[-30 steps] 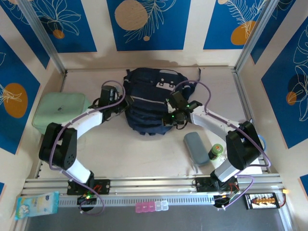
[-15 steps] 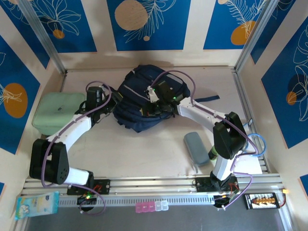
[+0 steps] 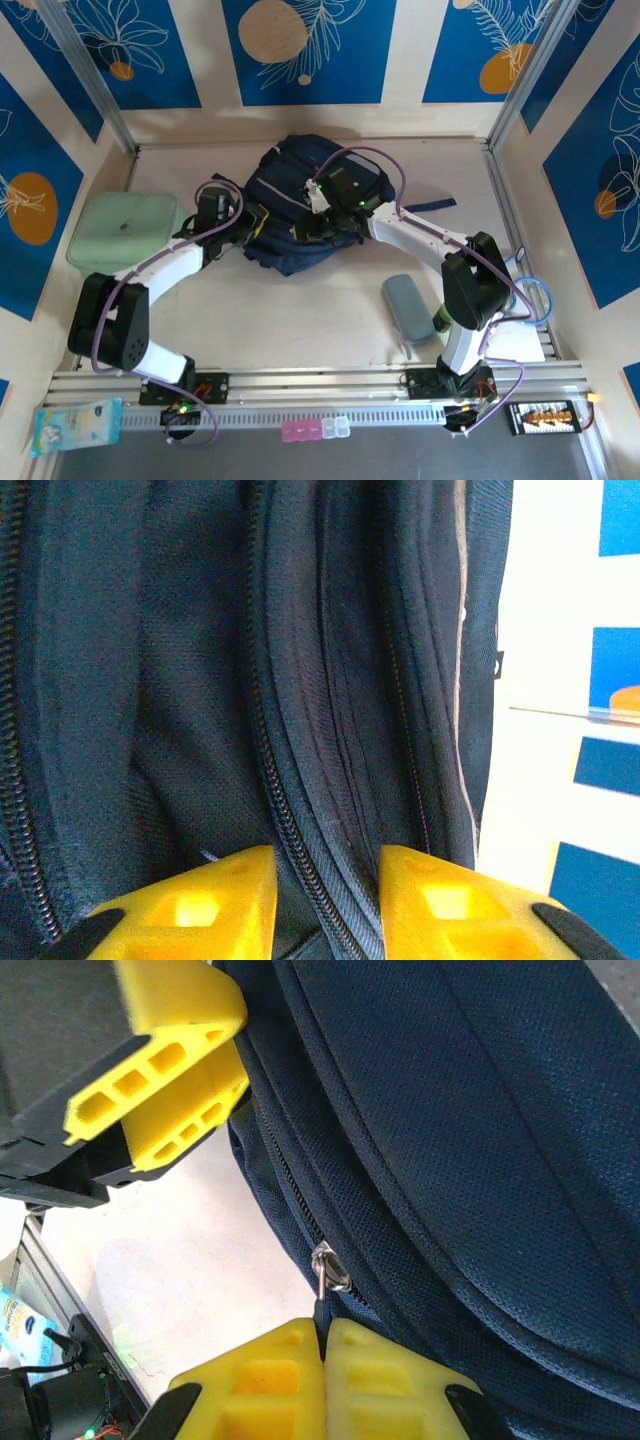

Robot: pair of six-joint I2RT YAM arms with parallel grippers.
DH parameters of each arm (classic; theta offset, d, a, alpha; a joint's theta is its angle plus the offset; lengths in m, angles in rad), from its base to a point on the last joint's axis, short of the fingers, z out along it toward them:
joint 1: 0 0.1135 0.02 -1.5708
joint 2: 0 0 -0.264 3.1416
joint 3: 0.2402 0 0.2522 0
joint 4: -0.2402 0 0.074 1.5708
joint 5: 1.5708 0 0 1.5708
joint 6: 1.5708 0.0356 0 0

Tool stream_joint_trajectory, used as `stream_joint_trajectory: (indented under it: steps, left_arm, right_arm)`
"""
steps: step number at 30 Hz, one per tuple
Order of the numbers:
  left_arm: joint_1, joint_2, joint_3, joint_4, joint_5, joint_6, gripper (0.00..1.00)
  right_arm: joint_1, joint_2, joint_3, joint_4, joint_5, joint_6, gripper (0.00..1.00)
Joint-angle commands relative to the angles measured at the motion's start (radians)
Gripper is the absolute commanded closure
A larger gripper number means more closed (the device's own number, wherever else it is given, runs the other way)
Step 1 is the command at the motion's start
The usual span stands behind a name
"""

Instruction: Pack the student bag

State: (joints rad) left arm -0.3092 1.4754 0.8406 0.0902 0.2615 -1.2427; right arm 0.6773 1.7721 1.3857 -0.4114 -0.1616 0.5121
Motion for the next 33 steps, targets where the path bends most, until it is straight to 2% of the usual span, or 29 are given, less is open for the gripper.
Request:
stream_joint_trajectory:
  steps: [1, 6, 12, 18, 21, 26, 33]
  left_arm:
    - [-0.015, 0.024, 0.027, 0.003, -0.011, -0.043, 0.75]
    - [-0.016, 0.022, 0.046, -0.005, -0.035, -0.019, 1.00]
    - [-0.015, -0.033, 0.063, -0.040, -0.083, 0.024, 1.00]
    - [-0.010, -0.071, 0.072, -0.066, -0.108, 0.044, 1.00]
    - [-0.008, -0.074, 0.072, -0.070, -0.103, 0.049, 1.00]
    - [-0.002, -0.084, 0.071, -0.086, -0.084, 0.064, 1.00]
    - [0.010, -0.110, 0.071, -0.149, -0.082, 0.108, 1.00]
  right_arm:
    - [0.014, -0.009, 0.018, 0.027, -0.022, -0.031, 1.00]
    - [0.043, -0.024, 0.019, -0.056, 0.106, -0.112, 1.00]
    - [0.058, -0.097, -0.064, -0.163, 0.266, -0.183, 1.00]
    - [0.073, -0.154, -0.157, -0.216, 0.363, -0.126, 1.00]
    - [0.068, -0.150, -0.173, -0.248, 0.477, -0.094, 1.00]
    - [0.010, -0.137, -0.183, -0.270, 0.587, -0.058, 1.00]
    - [-0.123, -0.099, -0.160, -0.205, 0.579, -0.101, 1.00]
